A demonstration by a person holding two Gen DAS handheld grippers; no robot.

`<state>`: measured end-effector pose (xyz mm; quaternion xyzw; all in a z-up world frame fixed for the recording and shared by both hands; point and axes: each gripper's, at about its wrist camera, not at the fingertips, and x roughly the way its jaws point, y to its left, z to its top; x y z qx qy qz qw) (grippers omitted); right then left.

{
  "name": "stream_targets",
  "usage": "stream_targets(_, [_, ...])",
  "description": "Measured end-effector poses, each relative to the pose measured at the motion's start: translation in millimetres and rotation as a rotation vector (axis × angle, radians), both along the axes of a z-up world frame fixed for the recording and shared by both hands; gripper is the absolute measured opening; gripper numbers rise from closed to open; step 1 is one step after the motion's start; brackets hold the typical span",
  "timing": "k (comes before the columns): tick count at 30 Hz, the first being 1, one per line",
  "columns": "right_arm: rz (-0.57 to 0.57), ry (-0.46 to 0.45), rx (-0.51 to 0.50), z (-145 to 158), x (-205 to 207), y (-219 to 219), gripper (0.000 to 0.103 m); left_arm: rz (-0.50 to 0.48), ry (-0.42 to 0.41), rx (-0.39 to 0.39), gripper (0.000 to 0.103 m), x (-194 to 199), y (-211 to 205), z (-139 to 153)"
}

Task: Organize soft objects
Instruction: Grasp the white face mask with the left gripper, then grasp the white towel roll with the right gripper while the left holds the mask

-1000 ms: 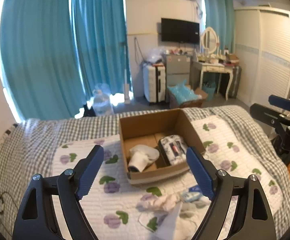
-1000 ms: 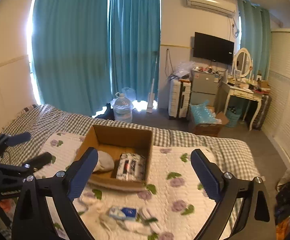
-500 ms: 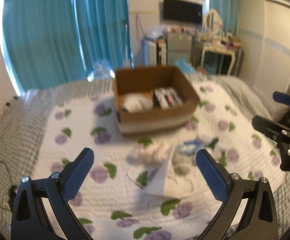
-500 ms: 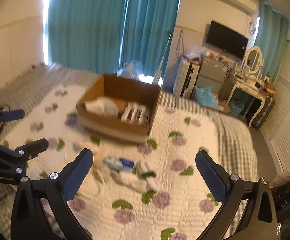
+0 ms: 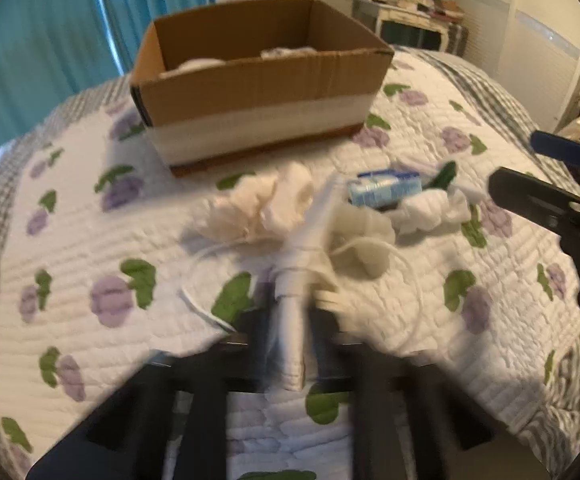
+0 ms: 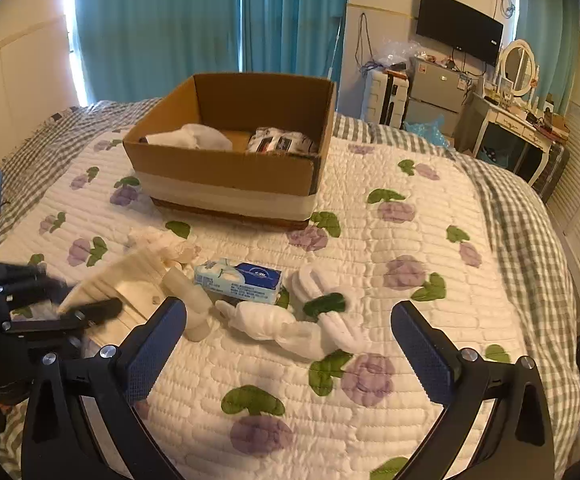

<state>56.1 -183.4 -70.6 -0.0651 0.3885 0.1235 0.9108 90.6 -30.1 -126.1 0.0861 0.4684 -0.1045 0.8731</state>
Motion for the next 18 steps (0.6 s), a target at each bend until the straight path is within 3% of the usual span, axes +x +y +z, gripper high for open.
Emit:
stream_targets(5, [0.0, 0.012, 0.001, -10.9, 4.6, 13.7, 0.103, -0.021, -0.015, -0.017, 0.003, -10.6, 13.9, 8.2])
stream_targets(12, [0.06, 0.066, -0.026, -28.6, 7.0, 51.9, 0.102, 0.044, -0.056, -0.035, 0.003, -21.2, 61.9, 32.8])
stream_targets(18, [0.106, 0.123, -0.076, -50.9, 16.0, 80.2, 0.08, 0.115, -0.051, -0.026, 0.003, -6.8, 99.8, 28.8])
